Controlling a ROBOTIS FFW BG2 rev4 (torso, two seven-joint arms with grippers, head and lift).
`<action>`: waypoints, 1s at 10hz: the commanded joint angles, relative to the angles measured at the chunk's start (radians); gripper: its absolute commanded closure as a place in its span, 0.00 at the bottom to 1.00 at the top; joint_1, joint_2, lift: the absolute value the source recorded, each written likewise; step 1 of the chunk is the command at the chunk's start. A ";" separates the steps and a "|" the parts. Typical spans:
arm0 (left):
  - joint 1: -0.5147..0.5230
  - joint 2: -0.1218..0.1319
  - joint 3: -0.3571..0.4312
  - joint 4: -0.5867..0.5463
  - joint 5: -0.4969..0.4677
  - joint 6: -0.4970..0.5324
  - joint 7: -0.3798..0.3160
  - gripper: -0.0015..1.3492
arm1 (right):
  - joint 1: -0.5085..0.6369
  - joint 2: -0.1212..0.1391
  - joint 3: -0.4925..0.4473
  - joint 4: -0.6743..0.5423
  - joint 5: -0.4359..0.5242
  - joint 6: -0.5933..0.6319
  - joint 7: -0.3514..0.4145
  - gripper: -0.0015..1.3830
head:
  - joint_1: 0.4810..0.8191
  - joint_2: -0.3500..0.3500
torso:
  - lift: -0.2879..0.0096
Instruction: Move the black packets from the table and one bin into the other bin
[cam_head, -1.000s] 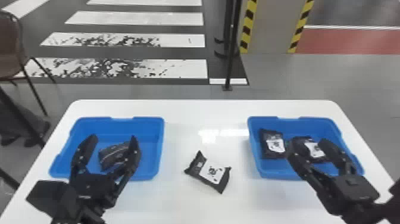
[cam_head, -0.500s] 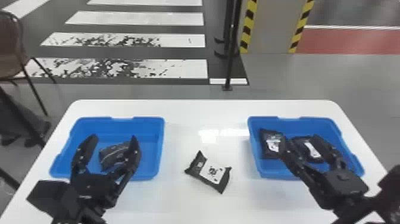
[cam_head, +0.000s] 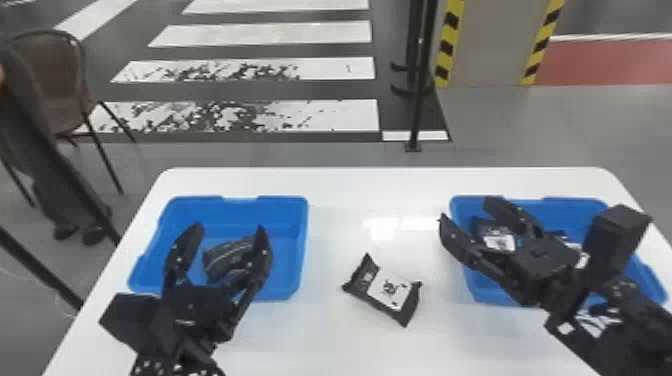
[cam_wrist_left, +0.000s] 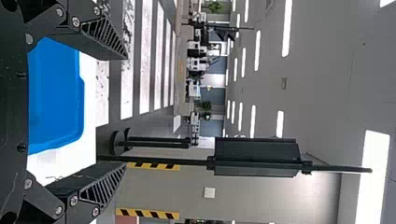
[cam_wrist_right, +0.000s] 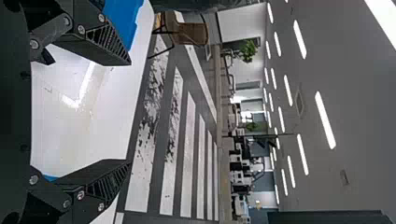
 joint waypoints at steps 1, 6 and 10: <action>-0.002 0.000 -0.002 0.000 0.001 0.002 0.000 0.18 | -0.059 -0.009 0.037 0.039 0.043 0.049 0.023 0.22 | 0.63 0.63 | 0.60; -0.007 0.000 -0.008 0.000 0.007 0.024 0.000 0.18 | -0.280 -0.052 0.220 0.295 0.069 0.128 0.172 0.22 | 0.63 0.73 | 0.60; -0.015 0.000 -0.010 0.000 0.013 0.037 0.000 0.18 | -0.410 -0.058 0.340 0.469 0.085 0.182 0.235 0.22 | 0.63 0.78 | 0.60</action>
